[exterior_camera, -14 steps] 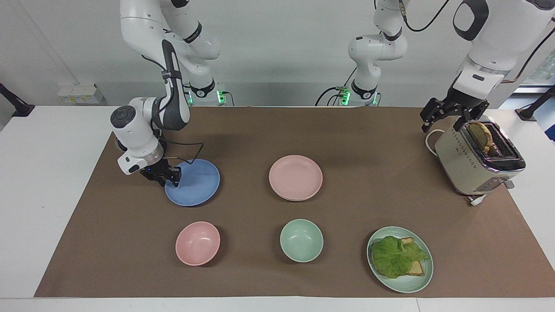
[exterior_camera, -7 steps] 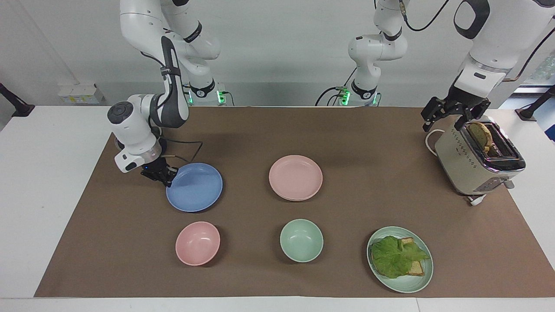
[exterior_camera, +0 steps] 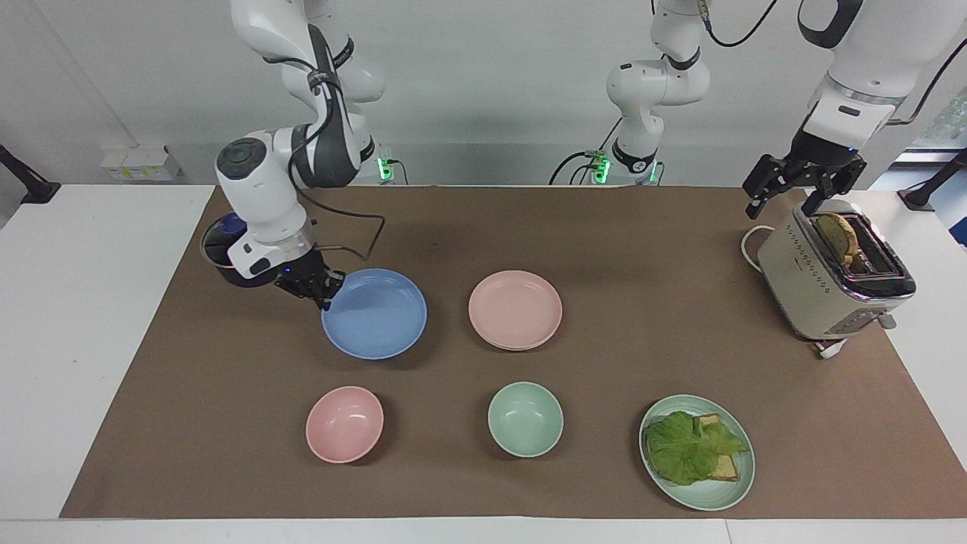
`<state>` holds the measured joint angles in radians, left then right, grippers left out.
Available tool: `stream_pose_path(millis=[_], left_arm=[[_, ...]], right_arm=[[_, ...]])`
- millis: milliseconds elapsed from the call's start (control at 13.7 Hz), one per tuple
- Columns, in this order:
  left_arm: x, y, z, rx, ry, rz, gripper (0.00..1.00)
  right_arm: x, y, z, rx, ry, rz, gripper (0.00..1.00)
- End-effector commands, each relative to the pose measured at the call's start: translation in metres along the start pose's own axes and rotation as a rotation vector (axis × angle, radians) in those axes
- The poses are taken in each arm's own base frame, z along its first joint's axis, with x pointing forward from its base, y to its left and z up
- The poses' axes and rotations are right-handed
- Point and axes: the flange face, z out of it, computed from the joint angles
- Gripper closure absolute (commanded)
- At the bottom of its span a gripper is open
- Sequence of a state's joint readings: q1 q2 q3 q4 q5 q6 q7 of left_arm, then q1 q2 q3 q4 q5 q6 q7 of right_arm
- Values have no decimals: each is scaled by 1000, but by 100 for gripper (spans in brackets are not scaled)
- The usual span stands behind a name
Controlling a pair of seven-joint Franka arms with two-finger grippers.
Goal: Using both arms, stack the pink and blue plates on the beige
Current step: 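Carry the blue plate onto the pink plate stack and release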
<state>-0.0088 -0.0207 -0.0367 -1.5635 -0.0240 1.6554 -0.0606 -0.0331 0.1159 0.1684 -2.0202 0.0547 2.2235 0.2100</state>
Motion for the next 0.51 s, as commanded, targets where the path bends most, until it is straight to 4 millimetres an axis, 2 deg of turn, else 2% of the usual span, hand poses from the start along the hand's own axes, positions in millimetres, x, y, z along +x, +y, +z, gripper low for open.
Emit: stream_pose_path(millis=[0,146,220,293,439], left_arm=[[-2,-6,-3,15,-7,-2,0],[-2,-6,-3,15,-7,-2,0],[-2,-5,-3,14,-7,-1,0],[-2,-5,-3,14,-6,-1,0],[-2,-5,-3,14,-7,-1,0]], right_arm=[[-10,-47,2,30,-13,37,100],[-25,-99,5,132,-13,52,100],[-30,-119,4,146,5,41,100],[-36,-133,7,151,6,38,100],[-51,-158,26,152,-9,-2,100]])
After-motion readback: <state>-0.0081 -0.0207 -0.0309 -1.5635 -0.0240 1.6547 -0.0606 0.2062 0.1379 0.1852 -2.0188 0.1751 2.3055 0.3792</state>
